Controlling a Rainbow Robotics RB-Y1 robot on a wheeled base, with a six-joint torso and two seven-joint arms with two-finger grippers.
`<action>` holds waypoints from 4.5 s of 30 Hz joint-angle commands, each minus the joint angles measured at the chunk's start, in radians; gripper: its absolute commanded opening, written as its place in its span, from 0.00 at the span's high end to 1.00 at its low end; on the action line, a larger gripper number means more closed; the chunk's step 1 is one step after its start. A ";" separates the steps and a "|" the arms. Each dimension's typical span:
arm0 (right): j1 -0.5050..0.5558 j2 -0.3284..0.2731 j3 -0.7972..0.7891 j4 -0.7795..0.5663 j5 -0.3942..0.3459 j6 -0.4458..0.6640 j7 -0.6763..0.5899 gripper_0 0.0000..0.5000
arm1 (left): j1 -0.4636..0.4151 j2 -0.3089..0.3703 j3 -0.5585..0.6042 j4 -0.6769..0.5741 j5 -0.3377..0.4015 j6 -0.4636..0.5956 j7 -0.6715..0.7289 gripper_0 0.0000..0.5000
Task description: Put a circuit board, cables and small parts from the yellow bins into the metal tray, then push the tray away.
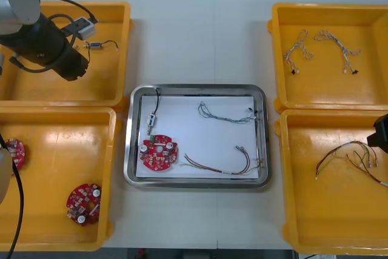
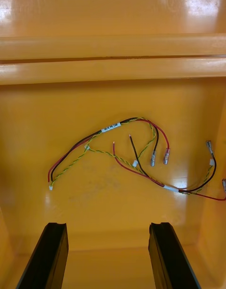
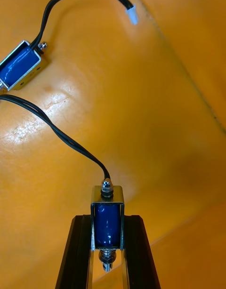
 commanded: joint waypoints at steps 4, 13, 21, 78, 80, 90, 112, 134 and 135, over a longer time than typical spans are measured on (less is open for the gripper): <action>0.012 0.011 -0.031 -0.005 0.000 0.003 0.002 0.00 | -0.078 0.052 0.018 -0.050 0.036 0.074 0.239 1.00; 0.012 0.011 -0.031 -0.005 0.000 0.003 0.002 0.00 | -0.086 0.060 -0.070 -0.147 0.059 0.157 0.476 1.00; 0.012 0.011 -0.031 -0.005 0.000 0.003 0.002 0.00 | -0.086 0.060 -0.159 -0.222 0.091 0.169 0.688 1.00; 0.012 0.011 -0.031 -0.005 0.000 0.003 0.002 0.00 | -0.002 -0.114 -0.688 -0.521 -0.115 0.103 1.469 1.00; 0.012 0.011 -0.031 -0.005 0.000 0.003 0.002 0.00 | 0.014 -0.117 -0.688 -0.527 -0.119 0.097 1.466 1.00; 0.012 0.011 -0.031 -0.005 0.000 0.003 0.002 0.00 | 0.080 -0.134 -0.688 -0.547 -0.133 0.077 1.455 1.00; 0.012 0.011 -0.031 -0.005 0.000 0.003 0.002 0.00 | 0.129 -0.206 -0.726 -0.546 -0.193 0.075 1.444 1.00; 0.012 0.011 -0.031 -0.005 0.000 0.003 0.002 0.00 | 0.142 -0.210 -0.729 -0.440 -0.225 -0.038 1.398 1.00; 0.012 0.011 -0.031 -0.005 0.000 0.003 0.002 0.00 | 0.144 -0.210 -0.729 -0.440 -0.225 -0.037 1.397 1.00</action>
